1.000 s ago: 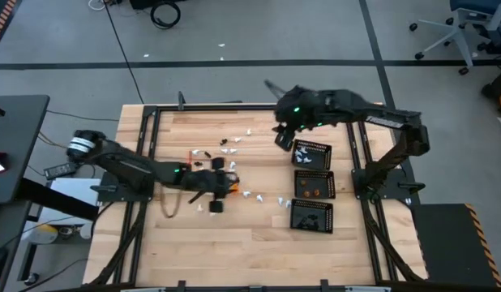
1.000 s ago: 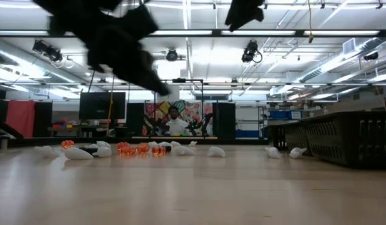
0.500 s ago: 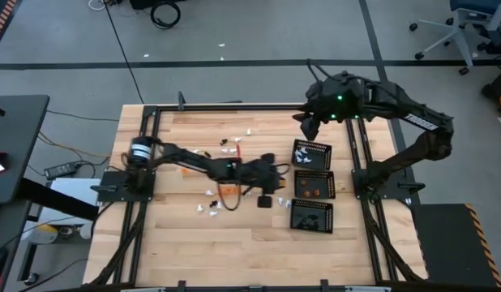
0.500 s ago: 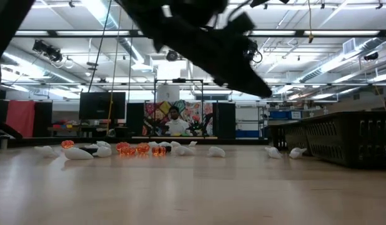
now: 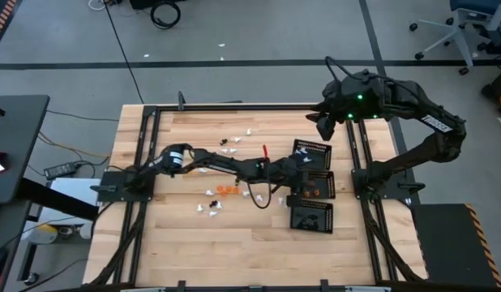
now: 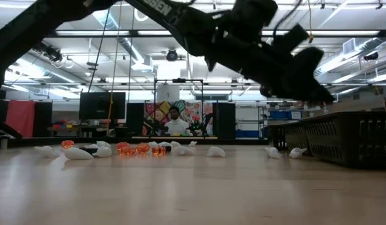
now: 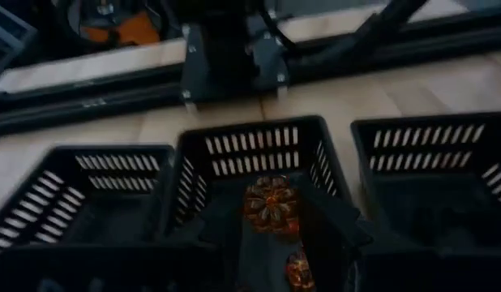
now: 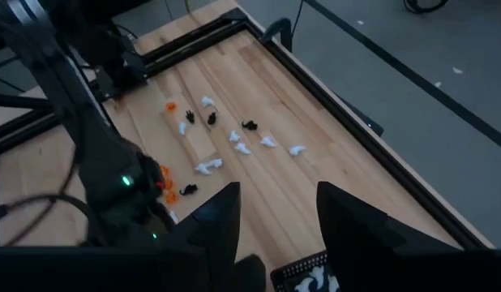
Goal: Sort Halloween decoration
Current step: Put the orange pumpkin toy into the center black bin
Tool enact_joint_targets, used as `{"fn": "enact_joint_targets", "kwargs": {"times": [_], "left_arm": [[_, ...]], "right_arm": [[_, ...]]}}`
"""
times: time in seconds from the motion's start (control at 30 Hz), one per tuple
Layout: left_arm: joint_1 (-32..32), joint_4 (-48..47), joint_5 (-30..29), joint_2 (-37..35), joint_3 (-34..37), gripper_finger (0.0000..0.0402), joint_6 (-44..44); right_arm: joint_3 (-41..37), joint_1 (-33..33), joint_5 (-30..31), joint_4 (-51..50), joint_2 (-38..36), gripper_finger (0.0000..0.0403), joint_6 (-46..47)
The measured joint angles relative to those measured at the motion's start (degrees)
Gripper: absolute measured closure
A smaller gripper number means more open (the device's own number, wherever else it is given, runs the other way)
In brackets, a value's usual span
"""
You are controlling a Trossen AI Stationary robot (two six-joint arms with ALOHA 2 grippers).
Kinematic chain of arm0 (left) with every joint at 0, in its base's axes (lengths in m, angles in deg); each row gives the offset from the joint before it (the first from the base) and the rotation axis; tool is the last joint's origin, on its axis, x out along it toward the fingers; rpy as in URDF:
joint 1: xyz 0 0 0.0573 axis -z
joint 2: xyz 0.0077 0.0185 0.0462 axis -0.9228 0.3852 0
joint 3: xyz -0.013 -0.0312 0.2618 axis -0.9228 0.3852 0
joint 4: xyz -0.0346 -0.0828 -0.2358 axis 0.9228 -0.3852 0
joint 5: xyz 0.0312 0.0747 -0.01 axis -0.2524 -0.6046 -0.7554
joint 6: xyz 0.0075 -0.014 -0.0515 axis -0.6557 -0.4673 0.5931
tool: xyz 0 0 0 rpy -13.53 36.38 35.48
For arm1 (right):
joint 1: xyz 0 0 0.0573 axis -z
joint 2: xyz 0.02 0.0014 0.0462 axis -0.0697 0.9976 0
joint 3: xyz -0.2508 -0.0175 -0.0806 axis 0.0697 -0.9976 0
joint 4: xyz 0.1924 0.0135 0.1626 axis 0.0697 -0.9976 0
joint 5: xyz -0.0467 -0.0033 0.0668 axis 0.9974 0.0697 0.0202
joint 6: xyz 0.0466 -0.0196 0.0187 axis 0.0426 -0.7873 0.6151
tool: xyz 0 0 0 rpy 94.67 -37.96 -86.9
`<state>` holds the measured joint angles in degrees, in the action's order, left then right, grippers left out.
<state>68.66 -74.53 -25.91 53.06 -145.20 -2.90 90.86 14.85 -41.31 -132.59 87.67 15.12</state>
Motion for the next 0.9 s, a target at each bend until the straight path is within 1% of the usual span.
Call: {"fn": "enact_joint_targets", "kwargs": {"times": [0.13, 0.37, 0.43, 0.53, 0.63, 0.67, 0.77, 0.9], "left_arm": [[-0.06, -0.58, -0.04, 2.48, -1.85, 0.0273, 0.09], [-0.9, -3.61, -0.07, 2.39, -1.91, 0.0231, 0.57], [-0.94, -4.86, -0.14, 1.33, -1.89, 0.0223, 0.64], [-0.71, -11.11, -1.44, -2.46, -1.93, 0.022, 0.98], [-0.45, -19.51, -2.98, -5.7, -1.42, 0.0228, 0.52], [-0.39, -22.07, -2.97, -6.85, -0.08, 0.0232, 0.07], [-0.09, -23.14, -2.99, -11.11, 6.37, 0.0248, -0.42], [0.13, -19.39, -3.23, -21.37, 19.14, 0.0264, 0.8]], "right_arm": [[0.0, 0.0, 0.59, 0.08, -1.02, 0.0235, 0.28], [0.0, 0.0, 1.75, 0.16, -2.12, 0.0235, 1.07], [0.0, 0.0, 1.75, 0.14, -2.1, 0.0235, 1.07], [0.0, 0.0, 1.85, 0.14, -2.08, 0.0235, 1.07], [0.0, 0.0, 3.05, 0.16, -2.08, 0.0235, 0.92], [0.0, 0.0, 3.34, 0.16, -2.08, 0.0235, 0.71], [0.0, 0.0, 3.61, 0.41, -2.08, 0.0235, 0.09], [0.0, 0.0, 3.97, 0.82, -2.08, 0.0235, -0.21]]}}
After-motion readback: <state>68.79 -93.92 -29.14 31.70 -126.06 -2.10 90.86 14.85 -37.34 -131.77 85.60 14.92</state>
